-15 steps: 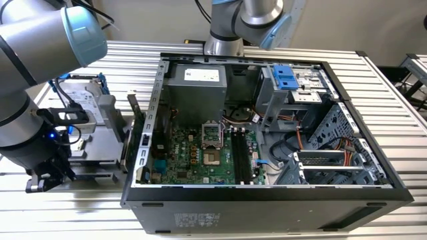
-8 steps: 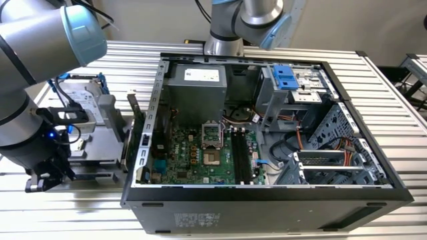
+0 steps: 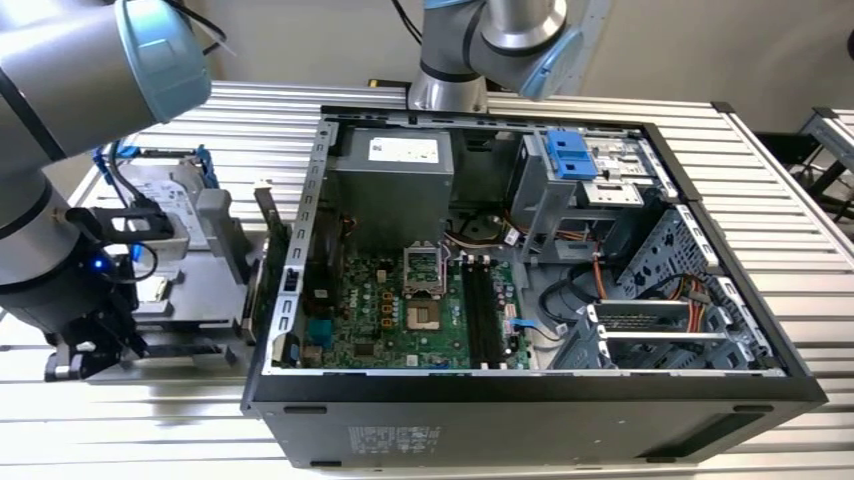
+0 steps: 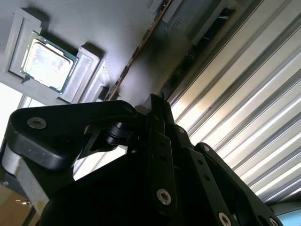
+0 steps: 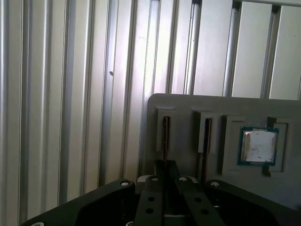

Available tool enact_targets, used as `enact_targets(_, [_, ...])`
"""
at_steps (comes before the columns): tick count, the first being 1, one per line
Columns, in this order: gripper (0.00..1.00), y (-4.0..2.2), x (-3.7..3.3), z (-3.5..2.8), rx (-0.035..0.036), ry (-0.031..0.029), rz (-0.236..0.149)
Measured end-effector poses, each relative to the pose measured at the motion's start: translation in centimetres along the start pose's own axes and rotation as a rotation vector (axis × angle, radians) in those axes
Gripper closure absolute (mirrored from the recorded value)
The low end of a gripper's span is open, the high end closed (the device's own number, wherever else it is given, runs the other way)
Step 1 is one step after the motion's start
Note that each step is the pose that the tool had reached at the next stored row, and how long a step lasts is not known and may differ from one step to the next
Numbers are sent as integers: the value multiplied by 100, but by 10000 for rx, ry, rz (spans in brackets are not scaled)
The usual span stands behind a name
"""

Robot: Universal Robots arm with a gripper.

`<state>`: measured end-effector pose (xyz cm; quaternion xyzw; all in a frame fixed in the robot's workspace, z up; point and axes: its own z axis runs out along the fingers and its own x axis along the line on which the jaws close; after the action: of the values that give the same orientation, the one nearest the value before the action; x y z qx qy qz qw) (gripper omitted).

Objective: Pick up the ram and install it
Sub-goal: 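Pick up the ram and move it above insertion slot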

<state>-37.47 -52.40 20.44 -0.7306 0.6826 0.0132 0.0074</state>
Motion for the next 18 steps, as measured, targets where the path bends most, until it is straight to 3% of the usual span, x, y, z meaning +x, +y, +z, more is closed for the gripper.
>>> enact_targets(18, [100, 2, -4, -144, 1, -1, -1])
